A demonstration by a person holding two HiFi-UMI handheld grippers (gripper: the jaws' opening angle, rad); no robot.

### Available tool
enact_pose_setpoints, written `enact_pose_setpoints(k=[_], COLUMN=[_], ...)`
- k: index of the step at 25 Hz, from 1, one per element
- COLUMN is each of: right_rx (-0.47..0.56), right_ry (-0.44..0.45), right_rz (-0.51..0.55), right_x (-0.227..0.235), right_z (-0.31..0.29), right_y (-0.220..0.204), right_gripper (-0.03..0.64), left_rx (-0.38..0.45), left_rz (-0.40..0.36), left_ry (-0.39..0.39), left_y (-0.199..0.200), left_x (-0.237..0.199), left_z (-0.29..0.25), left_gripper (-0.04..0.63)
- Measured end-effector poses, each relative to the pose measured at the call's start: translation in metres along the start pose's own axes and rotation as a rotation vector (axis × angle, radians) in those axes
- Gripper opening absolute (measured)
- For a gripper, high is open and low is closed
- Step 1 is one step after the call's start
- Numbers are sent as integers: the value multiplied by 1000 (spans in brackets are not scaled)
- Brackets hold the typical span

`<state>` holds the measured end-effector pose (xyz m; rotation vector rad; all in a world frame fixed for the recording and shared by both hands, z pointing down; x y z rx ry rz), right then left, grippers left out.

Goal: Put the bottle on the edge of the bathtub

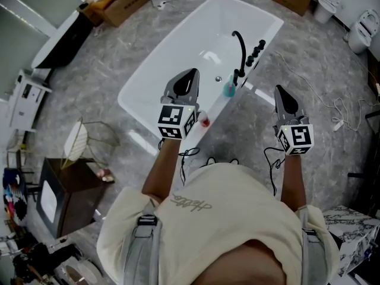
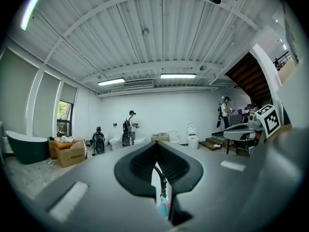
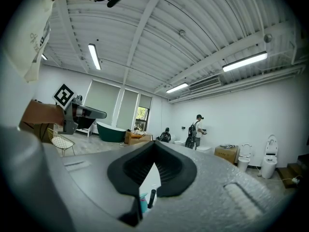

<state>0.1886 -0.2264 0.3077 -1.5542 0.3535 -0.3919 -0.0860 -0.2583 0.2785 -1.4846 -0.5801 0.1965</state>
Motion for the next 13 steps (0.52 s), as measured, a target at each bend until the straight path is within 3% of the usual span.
enact_pose_setpoints(k=[13], right_rx=[7], right_ry=[-22], right_rz=[-79], right_x=[5], right_z=[13], right_y=[-12], right_gripper=[0], left_rx=[-12], left_rz=[1], left_ry=[18], left_y=[-7], left_x=[0], left_z=[4], left_gripper=[15])
Point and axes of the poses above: the fingertips, and each gripper's own axes: z backward along the fingers, x to its right, y out of its top, the point moved 4 cm from there along z, backward along the fingers, and after that the axes turned 11 degrees about -z, right-handed, at the moved point
